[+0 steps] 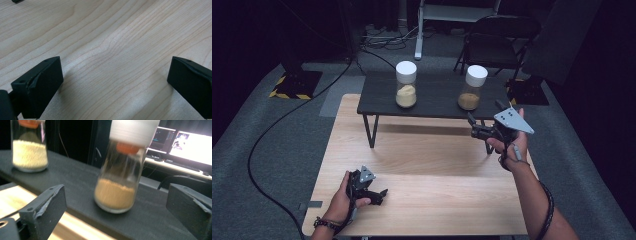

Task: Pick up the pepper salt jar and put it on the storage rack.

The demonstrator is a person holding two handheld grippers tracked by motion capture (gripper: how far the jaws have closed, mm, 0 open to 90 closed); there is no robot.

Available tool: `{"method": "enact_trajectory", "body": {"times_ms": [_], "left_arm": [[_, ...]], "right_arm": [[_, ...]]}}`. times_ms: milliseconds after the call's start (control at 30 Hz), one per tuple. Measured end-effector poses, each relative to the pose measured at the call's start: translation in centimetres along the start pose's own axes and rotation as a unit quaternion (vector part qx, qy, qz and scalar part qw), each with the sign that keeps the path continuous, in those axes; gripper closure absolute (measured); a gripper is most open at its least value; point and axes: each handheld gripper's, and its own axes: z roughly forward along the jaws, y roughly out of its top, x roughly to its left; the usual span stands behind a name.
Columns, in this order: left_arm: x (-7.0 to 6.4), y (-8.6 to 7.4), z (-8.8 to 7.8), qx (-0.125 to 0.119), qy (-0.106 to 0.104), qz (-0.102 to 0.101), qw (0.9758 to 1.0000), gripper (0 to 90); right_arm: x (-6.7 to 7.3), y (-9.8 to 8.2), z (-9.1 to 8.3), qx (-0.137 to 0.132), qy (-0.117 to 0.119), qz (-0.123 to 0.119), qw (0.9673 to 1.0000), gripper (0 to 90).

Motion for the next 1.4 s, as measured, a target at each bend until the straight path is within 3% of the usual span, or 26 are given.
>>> {"method": "enact_trajectory", "body": {"times_ms": [267,733,1133,1400], "left_arm": [[0.0,0.0,0.0,0.0,0.0,0.0,1.0,0.5],[0.0,0.0,0.0,0.0,0.0,0.0,1.0,0.5],[0.0,0.0,0.0,0.0,0.0,-0.001,1.0,0.5],[0.0,0.0,0.0,0.0,0.0,0.0,1.0,0.5]], "right_arm": [[0.0,-1.7,-0.4,0.017,0.011,0.007,0.9998,3.0],[0.7,-5.1,-1.4,0.047,0.025,-0.014,0.9985,3.0],[0.4,-7.3,-1.9,0.087,0.037,-0.021,0.9953,3.0],[0.2,-8.3,-2.3,0.117,0.046,-0.034,0.9914,2.8]]}}
